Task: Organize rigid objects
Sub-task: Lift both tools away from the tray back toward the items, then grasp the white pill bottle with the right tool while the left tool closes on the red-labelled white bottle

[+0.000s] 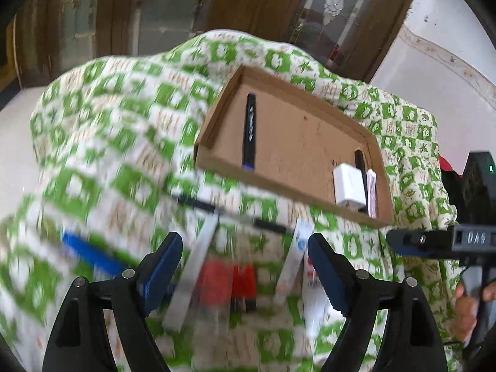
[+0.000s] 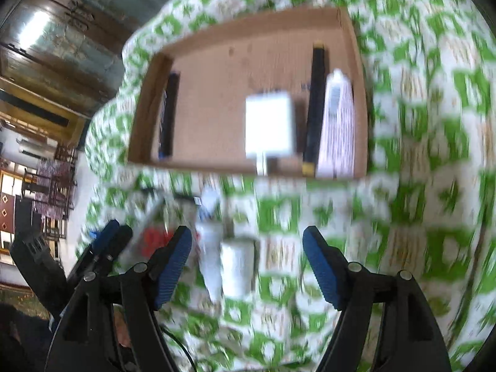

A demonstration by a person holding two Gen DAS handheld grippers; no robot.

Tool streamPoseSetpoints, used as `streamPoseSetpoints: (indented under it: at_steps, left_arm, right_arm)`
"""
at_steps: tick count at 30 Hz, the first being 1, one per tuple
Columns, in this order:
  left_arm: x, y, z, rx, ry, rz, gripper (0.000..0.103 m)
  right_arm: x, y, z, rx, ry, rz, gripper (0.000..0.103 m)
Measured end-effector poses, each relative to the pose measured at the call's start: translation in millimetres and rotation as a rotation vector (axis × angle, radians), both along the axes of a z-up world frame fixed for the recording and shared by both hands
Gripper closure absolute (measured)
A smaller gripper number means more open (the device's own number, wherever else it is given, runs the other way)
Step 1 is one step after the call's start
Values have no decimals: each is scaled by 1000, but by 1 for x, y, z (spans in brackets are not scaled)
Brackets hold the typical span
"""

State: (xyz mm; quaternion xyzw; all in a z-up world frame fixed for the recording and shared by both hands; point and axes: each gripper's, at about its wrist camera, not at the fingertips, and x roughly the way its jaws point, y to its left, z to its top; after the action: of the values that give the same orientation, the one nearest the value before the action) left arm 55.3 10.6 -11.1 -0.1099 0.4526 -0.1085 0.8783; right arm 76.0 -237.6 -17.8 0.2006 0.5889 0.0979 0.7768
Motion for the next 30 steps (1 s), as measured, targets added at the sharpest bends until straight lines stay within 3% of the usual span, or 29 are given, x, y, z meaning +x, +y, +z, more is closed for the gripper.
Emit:
streamPoseSetpoints:
  at_steps: [8,10,11,13,19,27,30]
  left_arm:
    - [-23,-26,-10,163,-12,-51,15]
    - [-28,-33,-10,197,-28,-72,12]
    - [-30,-35,-10,211,-34,-80,12]
    - [-32,-41,-11,231,-40,-101,11]
    - [-33,-49,-15,246,-33,-135,11]
    - [-33,-53,-18,230,-17,-141,11]
    - [-34,-57,-19,220,-15,-160,11]
  right_arm:
    - [-19,5,-21,11,60,12,30]
    - [-18,9,-23,27,65,21,41]
    - [-18,11,-24,29,69,29,52]
    - [-17,15,-27,22,76,46,56]
    - [-17,28,-34,47,80,78,62]
    - [-6,51,-60,-25,92,109,70]
    - [-6,42,-49,-42,77,72,70]
